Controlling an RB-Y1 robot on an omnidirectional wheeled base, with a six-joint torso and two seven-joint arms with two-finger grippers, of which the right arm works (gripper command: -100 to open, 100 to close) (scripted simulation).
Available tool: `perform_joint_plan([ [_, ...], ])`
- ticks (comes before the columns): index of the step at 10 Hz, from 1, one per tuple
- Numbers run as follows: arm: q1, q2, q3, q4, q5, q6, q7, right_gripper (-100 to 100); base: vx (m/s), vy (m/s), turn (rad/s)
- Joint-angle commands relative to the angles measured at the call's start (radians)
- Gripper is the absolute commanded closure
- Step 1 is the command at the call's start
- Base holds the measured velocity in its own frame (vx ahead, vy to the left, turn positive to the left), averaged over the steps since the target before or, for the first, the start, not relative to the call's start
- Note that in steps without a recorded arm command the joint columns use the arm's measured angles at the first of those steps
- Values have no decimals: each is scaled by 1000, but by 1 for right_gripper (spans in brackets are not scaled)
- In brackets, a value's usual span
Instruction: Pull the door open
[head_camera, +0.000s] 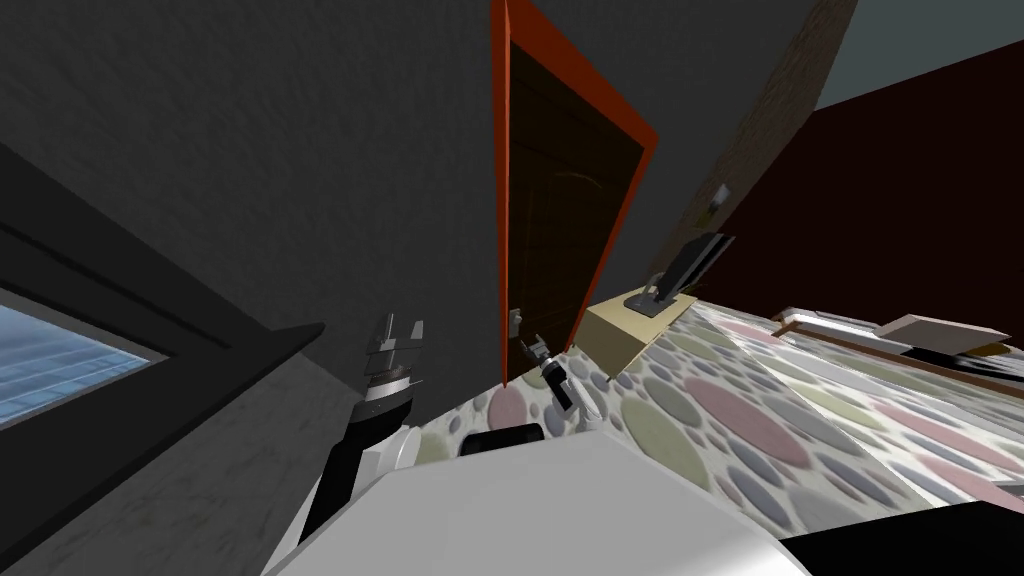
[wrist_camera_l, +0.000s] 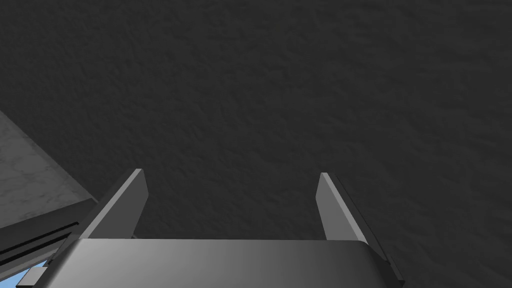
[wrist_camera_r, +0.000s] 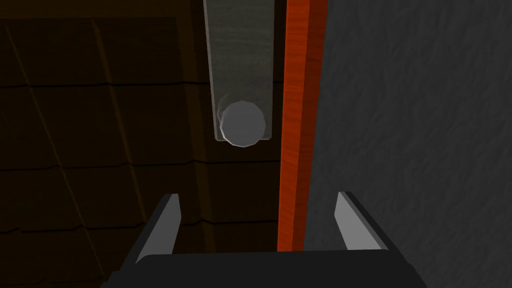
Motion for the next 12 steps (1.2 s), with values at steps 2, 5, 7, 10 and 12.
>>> perform_joint_plan([
  [2, -15, -44, -50, 32, -25, -22, -13, -100, -17, 159, 256],
  [5, -32, -87, -114, 72, -57, -49, -25, -100, 140, 125, 163],
  [7, -41, -109, -148, 93, -73, -64, -31, -100, 196, 64, 97],
  [10, -51, -132, -186, 118, -92, -80, -38, -100, 209, 34, 7],
  [12, -50, -128, -183, 121, -91, -84, -32, 100, 38, 8, -6],
])
